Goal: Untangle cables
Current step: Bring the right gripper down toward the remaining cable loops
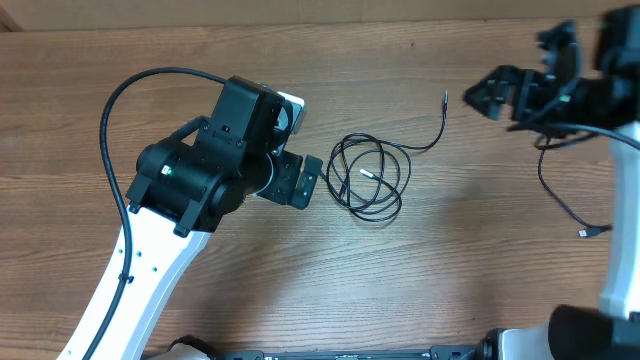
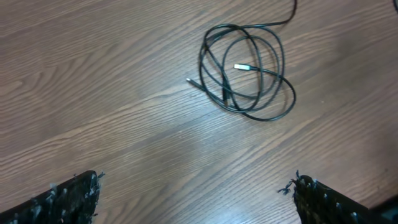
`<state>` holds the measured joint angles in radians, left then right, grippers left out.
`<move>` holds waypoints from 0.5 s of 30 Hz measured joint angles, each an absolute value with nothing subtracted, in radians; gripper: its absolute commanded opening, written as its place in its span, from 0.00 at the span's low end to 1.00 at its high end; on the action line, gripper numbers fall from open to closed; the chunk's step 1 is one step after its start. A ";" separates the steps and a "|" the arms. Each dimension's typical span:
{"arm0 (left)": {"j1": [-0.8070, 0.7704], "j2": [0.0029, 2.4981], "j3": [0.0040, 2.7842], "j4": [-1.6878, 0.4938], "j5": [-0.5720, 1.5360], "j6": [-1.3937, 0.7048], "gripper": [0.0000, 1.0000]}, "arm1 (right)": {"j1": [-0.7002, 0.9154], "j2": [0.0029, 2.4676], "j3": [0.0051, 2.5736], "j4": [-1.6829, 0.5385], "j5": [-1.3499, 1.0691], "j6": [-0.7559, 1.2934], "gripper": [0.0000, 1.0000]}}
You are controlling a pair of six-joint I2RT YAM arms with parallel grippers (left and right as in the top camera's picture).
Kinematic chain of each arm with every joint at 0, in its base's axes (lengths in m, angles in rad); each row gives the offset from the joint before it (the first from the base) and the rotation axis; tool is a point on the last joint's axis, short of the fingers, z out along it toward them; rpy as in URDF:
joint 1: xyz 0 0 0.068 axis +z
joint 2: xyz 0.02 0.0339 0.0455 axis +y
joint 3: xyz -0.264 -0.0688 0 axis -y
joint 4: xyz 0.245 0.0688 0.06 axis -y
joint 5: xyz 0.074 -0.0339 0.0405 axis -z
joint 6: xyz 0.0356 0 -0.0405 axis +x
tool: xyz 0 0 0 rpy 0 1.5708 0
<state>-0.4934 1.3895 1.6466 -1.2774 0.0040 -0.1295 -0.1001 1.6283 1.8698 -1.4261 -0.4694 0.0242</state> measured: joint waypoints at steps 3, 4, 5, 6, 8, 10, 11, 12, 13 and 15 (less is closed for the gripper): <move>-0.493 1.390 1.647 -1.279 -0.013 -0.137 1.00 | -0.032 1.713 1.870 -1.383 -0.440 0.033 1.00; -0.493 1.390 1.647 -1.279 -0.015 -0.138 1.00 | -0.021 1.734 1.870 -1.373 -0.437 0.034 1.00; -0.493 1.390 1.647 -1.279 -0.019 -0.140 1.00 | -0.005 1.764 1.870 -1.353 -0.432 0.034 1.00; -0.493 1.390 1.647 -1.279 -0.020 -0.141 1.00 | 0.012 1.804 1.870 -1.335 -0.425 0.023 1.00; -0.493 1.390 1.647 -1.279 -0.020 -0.144 1.00 | 0.030 1.859 1.870 -1.323 -0.415 -0.031 0.99; -0.493 1.390 1.647 -1.279 -0.021 -0.146 1.00 | 0.038 1.895 1.870 -1.322 -0.411 -0.111 0.98; -0.493 1.390 1.647 -1.279 -0.021 -0.148 1.00 | 0.040 1.913 1.870 -1.321 -0.410 -0.147 0.98; -0.493 1.390 1.647 -1.279 -0.021 -0.148 1.00 | 0.041 1.938 1.870 -1.321 -0.408 -0.208 0.98; -0.493 1.390 1.647 -1.279 -0.021 -0.149 1.00 | 0.041 1.952 1.870 -1.320 -0.408 -0.244 0.98; -0.493 1.390 1.647 -1.279 -0.021 -0.151 1.00 | 0.041 1.984 1.870 -1.319 -0.406 -0.323 0.98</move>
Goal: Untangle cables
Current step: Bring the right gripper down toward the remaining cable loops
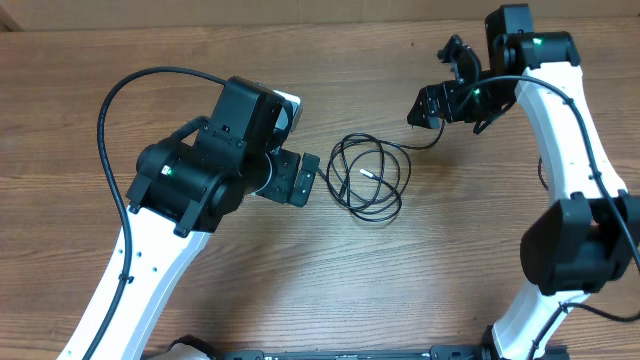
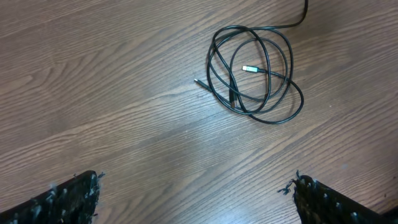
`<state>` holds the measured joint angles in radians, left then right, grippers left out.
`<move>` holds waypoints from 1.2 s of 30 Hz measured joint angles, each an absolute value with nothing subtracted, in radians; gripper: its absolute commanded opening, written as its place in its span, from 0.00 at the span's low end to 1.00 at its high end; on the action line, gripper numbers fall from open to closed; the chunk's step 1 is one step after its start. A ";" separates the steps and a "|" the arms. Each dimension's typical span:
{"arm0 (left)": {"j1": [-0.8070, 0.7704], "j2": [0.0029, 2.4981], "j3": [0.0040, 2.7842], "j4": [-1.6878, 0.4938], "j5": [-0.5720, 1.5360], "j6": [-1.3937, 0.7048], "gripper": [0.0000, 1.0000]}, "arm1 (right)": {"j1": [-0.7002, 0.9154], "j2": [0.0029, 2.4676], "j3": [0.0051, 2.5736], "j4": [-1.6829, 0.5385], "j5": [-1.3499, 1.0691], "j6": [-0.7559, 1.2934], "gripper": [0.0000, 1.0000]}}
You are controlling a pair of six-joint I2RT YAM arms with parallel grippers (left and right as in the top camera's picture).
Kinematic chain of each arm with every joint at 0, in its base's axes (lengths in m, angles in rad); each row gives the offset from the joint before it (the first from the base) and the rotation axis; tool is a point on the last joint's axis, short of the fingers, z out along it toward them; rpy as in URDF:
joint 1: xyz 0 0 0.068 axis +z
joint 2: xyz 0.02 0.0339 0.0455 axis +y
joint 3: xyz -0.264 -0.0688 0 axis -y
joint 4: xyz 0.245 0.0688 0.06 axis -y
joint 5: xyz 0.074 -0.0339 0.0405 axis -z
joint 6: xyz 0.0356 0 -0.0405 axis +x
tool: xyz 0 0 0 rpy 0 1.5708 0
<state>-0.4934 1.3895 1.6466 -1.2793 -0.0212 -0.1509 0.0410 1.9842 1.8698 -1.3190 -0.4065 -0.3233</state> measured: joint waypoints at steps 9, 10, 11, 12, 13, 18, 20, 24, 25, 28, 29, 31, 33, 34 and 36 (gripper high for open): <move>-0.493 1.390 1.647 -1.279 -0.024 -0.151 1.00 | 0.047 2.122 1.869 -1.319 -0.463 -0.595 0.99; -0.494 1.390 1.647 -1.279 -0.024 -0.151 1.00 | 0.052 2.133 1.868 -1.317 -0.466 -0.619 0.99; -0.494 1.390 1.647 -1.279 -0.024 -0.151 1.00 | 0.056 2.140 1.868 -1.316 -0.467 -0.635 0.99; -0.494 1.390 1.647 -1.279 -0.024 -0.151 1.00 | 0.062 2.153 1.868 -1.301 -0.468 -0.658 0.98; -0.494 1.390 1.647 -1.279 -0.024 -0.151 1.00 | 0.069 2.166 1.868 -1.285 -0.469 -0.672 0.98; -0.494 1.390 1.647 -1.279 -0.024 -0.151 1.00 | 0.091 2.233 1.868 -1.240 -0.472 -0.701 0.94; -0.494 1.390 1.647 -1.279 -0.024 -0.151 1.00 | 0.096 2.265 1.868 -1.222 -0.472 -0.704 0.85; -0.494 1.390 1.647 -1.279 -0.024 -0.151 1.00 | 0.105 2.315 1.864 -1.186 -0.473 -0.706 0.64; -0.494 1.390 1.647 -1.279 -0.024 -0.151 1.00 | 0.105 2.321 1.864 -1.175 -0.472 -0.706 0.62; -0.494 1.390 1.647 -1.279 -0.024 -0.151 1.00 | 0.105 2.322 1.864 -1.175 -0.475 -0.704 0.54; -0.494 1.390 1.647 -1.279 -0.024 -0.151 1.00 | 0.105 2.322 1.864 -1.178 -0.476 -0.704 0.52; -0.494 1.390 1.647 -1.279 -0.024 -0.151 1.00 | 0.105 2.322 1.864 -1.178 -0.475 -0.705 0.56; -0.494 1.390 1.647 -1.279 -0.024 -0.151 1.00 | 0.105 2.322 1.858 -1.176 -0.475 -0.709 0.58; -0.494 1.390 1.647 -1.279 -0.024 -0.151 0.99 | 0.105 2.322 1.852 -1.177 -0.474 -0.709 0.55; -0.494 1.390 1.647 -1.279 -0.024 -0.151 1.00 | 0.105 2.322 1.844 -1.179 -0.475 -0.710 0.49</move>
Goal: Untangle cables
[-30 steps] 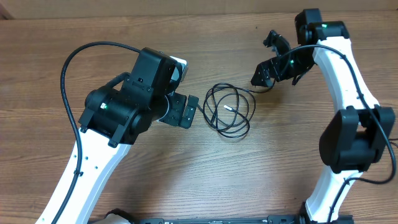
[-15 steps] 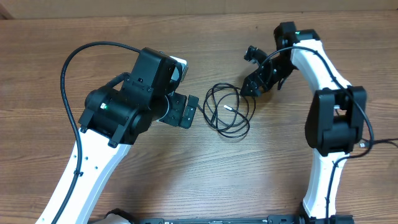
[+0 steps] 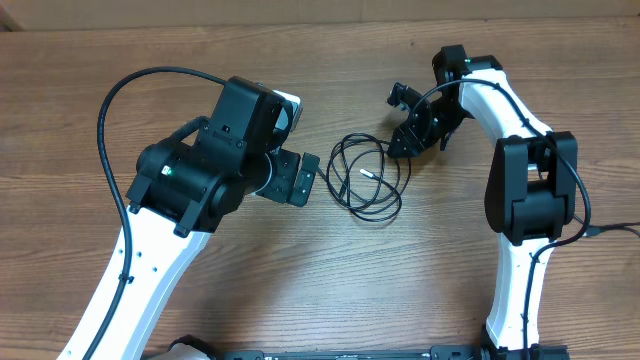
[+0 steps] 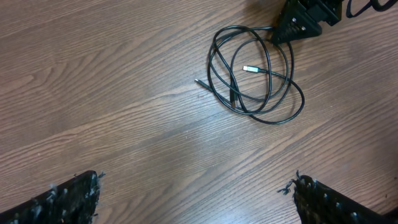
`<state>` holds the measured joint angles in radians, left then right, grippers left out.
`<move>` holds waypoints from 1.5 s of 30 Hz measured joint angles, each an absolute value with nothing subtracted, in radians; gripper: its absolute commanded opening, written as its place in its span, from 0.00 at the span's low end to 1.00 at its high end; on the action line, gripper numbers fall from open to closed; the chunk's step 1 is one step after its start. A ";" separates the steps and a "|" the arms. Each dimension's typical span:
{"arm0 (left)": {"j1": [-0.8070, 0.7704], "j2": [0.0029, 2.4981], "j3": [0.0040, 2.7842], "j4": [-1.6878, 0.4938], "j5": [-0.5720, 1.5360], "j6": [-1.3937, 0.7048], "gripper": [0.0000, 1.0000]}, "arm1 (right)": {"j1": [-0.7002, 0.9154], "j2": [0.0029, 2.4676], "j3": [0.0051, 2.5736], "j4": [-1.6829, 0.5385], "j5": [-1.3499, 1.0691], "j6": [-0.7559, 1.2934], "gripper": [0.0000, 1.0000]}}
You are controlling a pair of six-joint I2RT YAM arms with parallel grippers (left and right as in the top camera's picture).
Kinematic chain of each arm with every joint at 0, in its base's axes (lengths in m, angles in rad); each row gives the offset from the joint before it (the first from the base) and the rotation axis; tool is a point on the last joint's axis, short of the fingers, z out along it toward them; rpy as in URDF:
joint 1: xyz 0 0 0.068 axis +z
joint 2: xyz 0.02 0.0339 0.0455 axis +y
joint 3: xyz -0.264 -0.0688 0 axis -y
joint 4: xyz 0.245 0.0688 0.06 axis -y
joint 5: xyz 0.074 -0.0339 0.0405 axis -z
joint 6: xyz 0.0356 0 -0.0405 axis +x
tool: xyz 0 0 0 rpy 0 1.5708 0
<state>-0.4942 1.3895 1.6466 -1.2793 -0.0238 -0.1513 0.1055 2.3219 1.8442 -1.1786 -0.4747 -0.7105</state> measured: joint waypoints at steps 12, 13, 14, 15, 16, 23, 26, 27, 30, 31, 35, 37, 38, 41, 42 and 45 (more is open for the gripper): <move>-0.494 1.390 1.647 -1.279 -0.024 -0.151 1.00 | 0.105 2.322 1.839 -1.330 -0.359 -0.709 0.04; -0.494 1.390 1.647 -1.279 -0.024 -0.151 1.00 | 0.105 2.322 1.846 -1.340 -0.355 -0.707 0.04; -0.494 1.390 1.647 -1.279 -0.024 -0.151 1.00 | 0.105 2.322 1.871 -1.377 -0.349 -0.705 0.04; -0.494 1.390 1.647 -1.279 -0.024 -0.151 1.00 | 0.105 2.322 1.888 -1.390 -0.347 -0.705 0.04; -0.494 1.390 1.647 -1.279 -0.024 -0.151 1.00 | 0.105 2.321 1.922 -1.414 -0.342 -0.696 0.04; -0.494 1.389 1.647 -1.279 -0.027 -0.151 0.99 | 0.105 2.307 2.256 -1.607 -0.327 -0.547 0.04; -0.494 1.389 1.647 -1.280 -0.028 -0.151 1.00 | 0.105 2.272 2.509 -1.691 -0.313 -0.419 0.04; -0.494 1.389 1.647 -1.280 -0.028 -0.151 1.00 | 0.105 2.261 2.540 -1.695 -0.311 -0.401 0.04; -0.494 1.389 1.647 -1.279 -0.028 -0.151 1.00 | 0.105 2.207 2.682 -1.697 -0.310 -0.325 0.04; -0.494 1.389 1.647 -1.279 -0.028 -0.151 1.00 | 0.105 2.193 2.716 -1.696 -0.310 -0.307 0.04; -0.494 1.389 1.647 -1.280 -0.028 -0.151 1.00 | 0.105 2.106 2.836 -1.695 -0.315 -0.238 0.04; -0.494 1.389 1.647 -1.279 -0.028 -0.151 1.00 | 0.105 2.063 2.874 -1.688 -0.333 -0.221 0.04; -0.494 1.389 1.647 -1.279 -0.028 -0.151 0.99 | 0.105 2.029 2.892 -1.680 -0.346 -0.212 0.04; -0.494 1.389 1.647 -1.279 -0.028 -0.151 0.99 | 0.105 1.967 2.906 -1.668 -0.375 -0.202 0.04; -0.494 1.389 1.647 -1.279 -0.028 -0.151 1.00 | 0.105 1.939 2.908 -1.668 -0.389 -0.199 0.04; -0.494 1.389 1.647 -1.279 -0.028 -0.151 1.00 | 0.105 1.888 2.910 -1.670 -0.424 -0.194 0.04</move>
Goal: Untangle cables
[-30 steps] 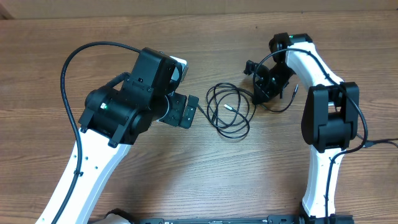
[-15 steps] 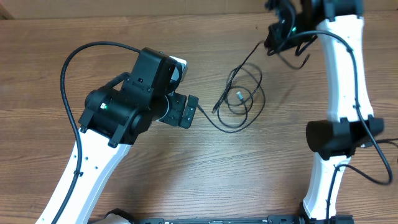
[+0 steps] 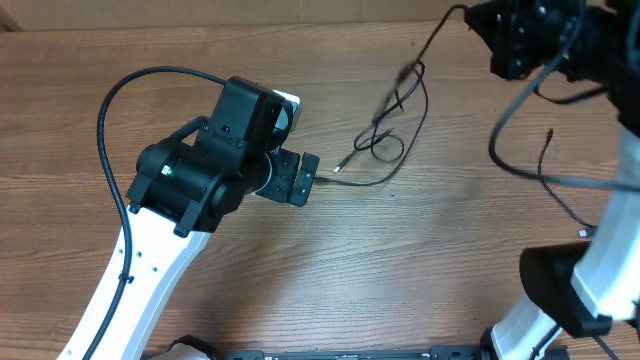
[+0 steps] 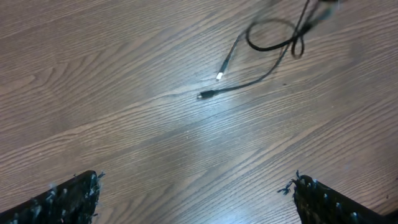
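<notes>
A thin black cable (image 3: 398, 98) hangs partly lifted, its coil drawn out into a few small loops (image 4: 273, 38). Both of its plug ends (image 4: 211, 86) still lie on the wooden table (image 3: 420, 260). The top strand runs up to my right gripper (image 3: 480, 20), which is raised high at the top right and shut on the cable. My left gripper (image 3: 303, 178) hovers left of the plug ends, open and holding nothing. Its fingertips (image 4: 78, 196) show at the bottom corners of the left wrist view.
Another dark cable (image 3: 560, 195) with a small connector trails down the right side, below the right arm. The left arm's own hose (image 3: 120, 100) arcs over the left of the table. The table's far edge meets a tan wall at the top.
My right gripper was low at the coil's upper right edge; now it is high at the top right with the cable in it. The flat coil has become a hanging strand with small loops.
The cable first lay as a flat coil in the middle, my right arm far off to the right. The right gripper then stood by the cable's tail, later at the coil's edge. Now it holds the cable aloft. The left arm stayed put.
</notes>
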`<state>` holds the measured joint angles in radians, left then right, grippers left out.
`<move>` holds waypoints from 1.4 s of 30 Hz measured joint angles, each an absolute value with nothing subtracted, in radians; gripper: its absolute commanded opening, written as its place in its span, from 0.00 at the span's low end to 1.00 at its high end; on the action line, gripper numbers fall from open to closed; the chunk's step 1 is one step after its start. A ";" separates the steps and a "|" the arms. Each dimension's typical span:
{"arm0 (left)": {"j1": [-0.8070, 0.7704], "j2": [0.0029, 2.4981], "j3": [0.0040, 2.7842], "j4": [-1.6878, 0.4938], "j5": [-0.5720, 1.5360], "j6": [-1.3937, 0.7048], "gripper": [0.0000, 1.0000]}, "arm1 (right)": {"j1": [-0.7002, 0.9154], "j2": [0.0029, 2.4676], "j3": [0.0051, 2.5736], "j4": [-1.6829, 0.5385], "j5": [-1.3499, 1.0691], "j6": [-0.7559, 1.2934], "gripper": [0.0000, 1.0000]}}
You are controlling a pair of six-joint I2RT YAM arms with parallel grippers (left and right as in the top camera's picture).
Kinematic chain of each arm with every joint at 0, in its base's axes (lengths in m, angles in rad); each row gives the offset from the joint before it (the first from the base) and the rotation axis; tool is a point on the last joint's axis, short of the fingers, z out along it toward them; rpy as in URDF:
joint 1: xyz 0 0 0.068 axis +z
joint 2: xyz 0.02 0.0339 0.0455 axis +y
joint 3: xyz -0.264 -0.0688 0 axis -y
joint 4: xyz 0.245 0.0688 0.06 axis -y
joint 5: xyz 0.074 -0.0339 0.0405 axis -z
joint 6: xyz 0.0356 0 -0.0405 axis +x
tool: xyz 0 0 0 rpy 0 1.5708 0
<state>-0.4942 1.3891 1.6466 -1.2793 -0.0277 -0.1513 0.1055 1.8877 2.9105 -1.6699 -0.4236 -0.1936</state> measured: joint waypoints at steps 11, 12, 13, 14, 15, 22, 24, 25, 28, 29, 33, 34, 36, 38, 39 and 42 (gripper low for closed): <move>-0.494 1.389 1.647 -1.279 -0.028 -0.151 1.00 | 0.105 1.848 2.911 -1.697 -0.597 -0.187 0.04; -0.494 1.389 1.647 -1.280 -0.028 -0.151 1.00 | 0.105 1.848 2.910 -1.696 -0.619 -0.187 0.04; -0.494 1.389 1.647 -1.279 -0.028 -0.151 1.00 | 0.105 1.848 2.911 -1.696 -0.641 -0.187 0.04; -0.494 1.389 1.647 -1.279 -0.028 -0.151 1.00 | 0.105 1.848 2.911 -1.697 -0.657 -0.186 0.04; -0.494 1.389 1.647 -1.279 -0.028 -0.151 1.00 | 0.105 1.848 2.911 -1.696 -0.667 -0.187 0.04; -0.494 1.389 1.647 -1.279 -0.027 -0.151 1.00 | 0.105 1.848 2.911 -1.697 -0.778 -0.184 0.04; -0.494 1.389 1.647 -1.279 -0.025 -0.151 1.00 | 0.105 1.848 2.911 -1.696 -0.788 -0.184 0.04; -0.494 1.389 1.647 -1.278 -0.019 -0.151 1.00 | 0.105 1.848 2.911 -1.696 -0.789 -0.184 0.04; -0.494 1.390 1.647 -1.215 0.001 -0.151 1.00 | 0.105 1.848 2.911 -1.698 -0.797 -0.184 0.04; -0.494 1.391 1.647 -1.201 0.005 -0.151 1.00 | 0.105 1.848 2.911 -1.697 -0.798 -0.184 0.04; -0.494 1.432 1.648 -1.108 0.069 -0.106 1.00 | 0.105 1.848 2.911 -1.698 -0.801 -0.184 0.04; -0.494 1.450 1.648 -1.094 0.099 -0.082 1.00 | 0.105 1.848 2.911 -1.698 -0.801 -0.184 0.04; -0.494 1.503 1.649 -1.043 0.205 0.001 1.00 | 0.105 1.848 2.911 -1.698 -0.804 -0.184 0.04; -0.494 1.541 1.649 -1.026 0.272 0.064 0.91 | 0.105 1.848 2.911 -1.698 -0.804 -0.184 0.04; -0.496 1.574 1.648 -1.007 0.323 0.115 0.68 | 0.105 1.848 2.911 -1.698 -0.804 -0.184 0.04; -0.496 1.617 1.648 -0.975 0.379 0.192 0.04 | 0.105 1.848 2.911 -1.698 -0.804 -0.184 0.04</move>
<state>-0.4961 1.6165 1.6482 -0.9749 0.3794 0.1925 0.1055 1.8484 2.9108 -1.6978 -0.8040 -0.1841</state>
